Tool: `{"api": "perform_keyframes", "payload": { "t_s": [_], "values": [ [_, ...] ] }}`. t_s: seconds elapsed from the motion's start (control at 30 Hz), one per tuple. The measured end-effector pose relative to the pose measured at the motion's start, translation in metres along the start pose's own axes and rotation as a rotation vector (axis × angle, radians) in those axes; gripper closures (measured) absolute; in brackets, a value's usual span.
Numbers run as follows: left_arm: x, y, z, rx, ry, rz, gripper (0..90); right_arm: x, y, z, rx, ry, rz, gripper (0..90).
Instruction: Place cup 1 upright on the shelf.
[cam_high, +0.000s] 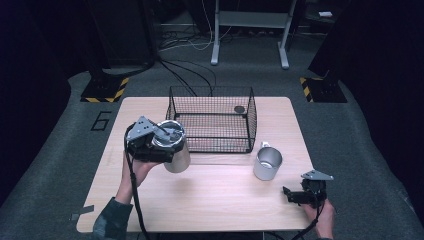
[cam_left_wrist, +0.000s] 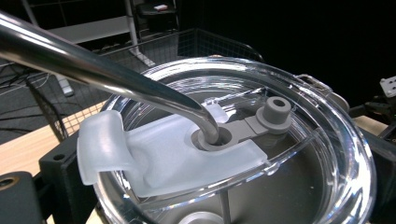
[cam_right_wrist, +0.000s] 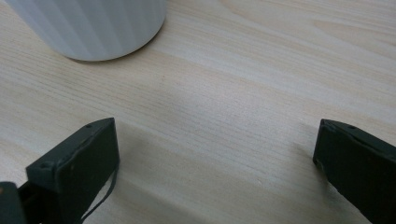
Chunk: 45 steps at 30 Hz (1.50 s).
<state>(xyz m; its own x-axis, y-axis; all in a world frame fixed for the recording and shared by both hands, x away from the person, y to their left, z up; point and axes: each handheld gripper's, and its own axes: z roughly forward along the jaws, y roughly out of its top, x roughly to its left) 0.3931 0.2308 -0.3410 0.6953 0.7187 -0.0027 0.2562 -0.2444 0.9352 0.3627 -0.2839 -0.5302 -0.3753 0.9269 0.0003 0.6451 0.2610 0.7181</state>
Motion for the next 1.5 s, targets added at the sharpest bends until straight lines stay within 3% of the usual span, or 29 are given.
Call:
{"api": "perform_keyframes", "payload": {
  "t_s": [0.77, 1.17, 1.5],
  "values": [
    [0.006, 0.047, 0.021, -0.023, -0.046, -0.019, 4.0, 0.000, 0.000, 0.000, 0.000, 0.002, -0.004, 0.0],
    [0.011, 0.071, 0.040, -0.007, -0.020, 0.013, 4.0, 0.000, 0.000, 0.000, -0.001, 0.001, -0.004, 0.0],
    [0.017, 0.078, 0.055, 0.006, 0.002, 0.035, 4.0, 0.000, 0.000, 0.000, -0.001, 0.002, -0.003, 0.0]
  ]
}}
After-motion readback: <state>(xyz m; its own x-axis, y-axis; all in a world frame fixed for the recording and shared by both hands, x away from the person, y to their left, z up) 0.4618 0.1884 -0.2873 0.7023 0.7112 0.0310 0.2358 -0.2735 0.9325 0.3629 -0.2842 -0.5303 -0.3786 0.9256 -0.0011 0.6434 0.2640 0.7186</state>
